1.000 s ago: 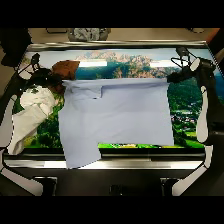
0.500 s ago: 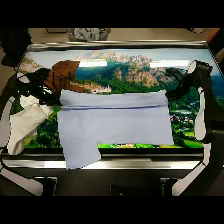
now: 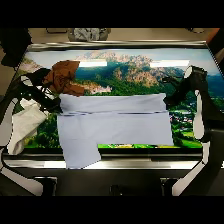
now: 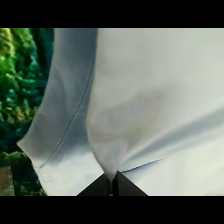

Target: Fold the shirts.

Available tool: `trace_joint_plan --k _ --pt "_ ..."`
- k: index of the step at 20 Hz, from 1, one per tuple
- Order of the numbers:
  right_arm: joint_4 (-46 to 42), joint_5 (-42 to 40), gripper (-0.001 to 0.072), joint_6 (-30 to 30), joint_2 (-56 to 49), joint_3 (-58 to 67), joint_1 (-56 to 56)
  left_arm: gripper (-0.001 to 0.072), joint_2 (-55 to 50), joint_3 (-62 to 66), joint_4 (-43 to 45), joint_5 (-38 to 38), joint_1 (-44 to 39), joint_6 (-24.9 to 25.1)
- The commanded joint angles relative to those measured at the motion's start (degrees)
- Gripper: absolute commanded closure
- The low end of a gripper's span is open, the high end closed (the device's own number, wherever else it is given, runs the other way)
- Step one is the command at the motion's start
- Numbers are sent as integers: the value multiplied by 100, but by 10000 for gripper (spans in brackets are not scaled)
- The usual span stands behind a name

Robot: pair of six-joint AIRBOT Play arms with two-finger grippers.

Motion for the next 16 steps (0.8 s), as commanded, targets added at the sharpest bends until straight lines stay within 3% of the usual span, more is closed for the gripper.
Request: trace_joint_plan --k 1,5,6,7,8,10,13,16 --pt "9 76 663 142 -7 -17 0 679 -7 -9 7 -109 4 -114" --pt "22 50 657 295 -7 -17 13 664 -17 -13 155 -184 0 -197" --pt "79 22 517 369 -4 -15 9 491 -17 -2 129 -184 2 -195" --pt "166 79 254 341 33 -11 2 228 -7 46 125 -210 17 -195" --pt "162 232 199 79 133 -11 -9 183 17 125 118 -280 50 -195" --pt "15 540 166 -273 470 -11 -160 183 157 352 120 -501 197 -192" --pt "55 944 162 -96 1086 -17 -831 183 702 223 105 -654 474 -146" --pt "-11 868 162 -48 1768 -758 -1217 183 1502 -1084 105 -455 612 -17"
